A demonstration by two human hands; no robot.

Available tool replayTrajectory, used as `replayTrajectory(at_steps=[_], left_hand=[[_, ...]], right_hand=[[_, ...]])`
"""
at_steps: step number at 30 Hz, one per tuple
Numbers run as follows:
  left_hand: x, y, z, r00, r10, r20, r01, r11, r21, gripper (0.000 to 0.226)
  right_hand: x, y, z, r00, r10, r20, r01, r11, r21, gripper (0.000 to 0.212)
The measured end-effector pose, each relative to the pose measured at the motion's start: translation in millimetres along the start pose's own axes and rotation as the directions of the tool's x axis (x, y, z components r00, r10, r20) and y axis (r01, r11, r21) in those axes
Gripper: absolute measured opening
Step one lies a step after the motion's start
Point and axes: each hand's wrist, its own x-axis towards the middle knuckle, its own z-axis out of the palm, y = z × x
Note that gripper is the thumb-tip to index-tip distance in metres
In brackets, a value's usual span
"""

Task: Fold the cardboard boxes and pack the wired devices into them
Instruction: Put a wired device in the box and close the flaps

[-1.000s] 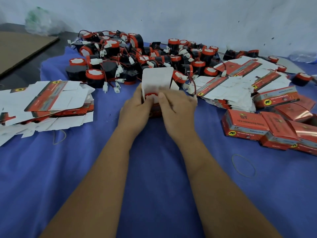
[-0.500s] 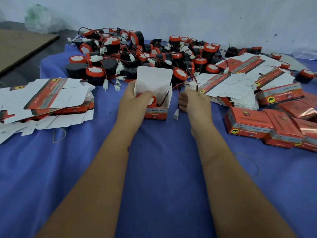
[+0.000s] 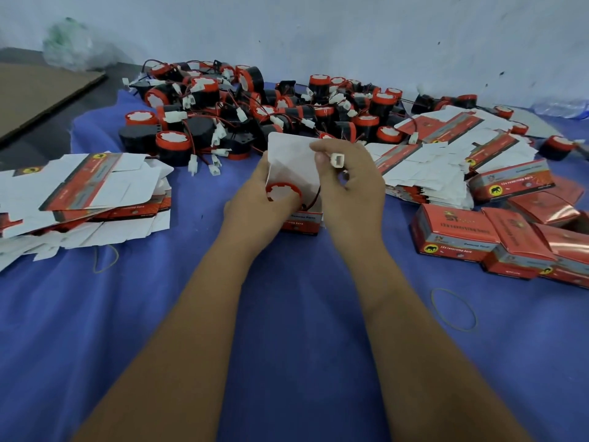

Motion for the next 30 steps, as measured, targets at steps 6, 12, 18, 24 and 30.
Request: replayTrajectory(at_steps=[6,12,18,24,30], left_hand=[[0.5,-1.9,2.1,0.999,0.021,-0.034,-0.02,0.999,0.04,0.064],[6.0,-6.4,5.1,1.0,0.015,0.007,-0.015,1.0,0.025,0.036],[2.2,-3.4,3.7,0.999,0.01,-0.051,-0.011,1.0,-0.023,0.058],[0.7,-2.2,3.2,0.999,-0.015,-0.042,0.014,0.999,-0.035,0.062],[-0.4,-1.3,3.9,0.996,-0.026,-0.084,0.02,0.998,-0.062,0.054]], right_hand=[[-11.4,-12.4,6.2,0.974,-0.151,0.169,0.152,0.988,0.007,0.016],[-11.5,-15.1,8.1,0.972,-0.044,0.232,0.035,0.999,0.04,0.028],[-0.9,4.7,2.3,0.996,0.036,0.083,-0.023,0.988,-0.152,0.018],[2.8,11.9,-2.6,0.995,-0.017,0.098,0.044,0.961,-0.274,0.031],[2.5,19.8,-3.5,0.987,-0.136,0.087,0.16,0.909,-0.384,0.01]])
